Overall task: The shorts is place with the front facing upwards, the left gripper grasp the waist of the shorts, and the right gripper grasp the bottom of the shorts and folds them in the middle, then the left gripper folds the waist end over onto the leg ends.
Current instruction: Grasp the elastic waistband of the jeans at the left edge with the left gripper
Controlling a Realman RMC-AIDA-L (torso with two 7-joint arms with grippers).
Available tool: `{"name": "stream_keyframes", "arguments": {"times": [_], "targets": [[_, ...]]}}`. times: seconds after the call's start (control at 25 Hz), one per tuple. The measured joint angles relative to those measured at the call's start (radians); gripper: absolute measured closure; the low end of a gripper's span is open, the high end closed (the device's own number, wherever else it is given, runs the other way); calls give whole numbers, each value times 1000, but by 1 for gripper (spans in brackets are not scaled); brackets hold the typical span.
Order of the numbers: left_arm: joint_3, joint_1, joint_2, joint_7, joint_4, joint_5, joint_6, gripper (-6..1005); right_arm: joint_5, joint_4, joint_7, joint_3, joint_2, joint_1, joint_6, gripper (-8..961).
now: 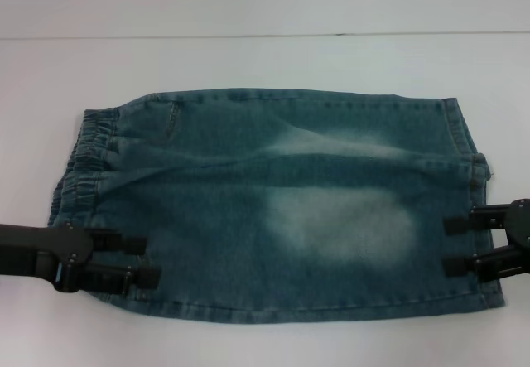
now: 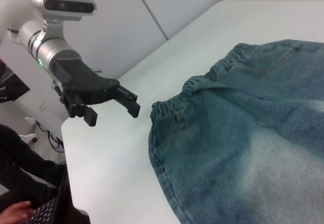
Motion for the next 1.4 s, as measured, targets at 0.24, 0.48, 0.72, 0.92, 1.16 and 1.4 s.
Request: {"name": "stream_keyframes", "arguments": {"times": [0.24,0.48,0.72,0.92,1.16,1.4], "targets": [[0,-1,3,-3,0,7,-2,131,0,-1,2,0,0,1,0,-5],[0,0,5,-12,7,9,-2,137,0,-2,1,0,0,3,0,-6],[-14,11,23,-67,85,63,-10,142,0,-3,3,0,0,3,0,-5],[-49,23,40,-108,161,169,-79,147,0,-3,2,0,0,4,0,-5],[-78,23,42,-119,164,274,-211,152,0,0,0,0,0,7,0,-6],[-63,21,17,-117,141,316,-314,158,0,0,2,0,0,12,0,-5]]}}
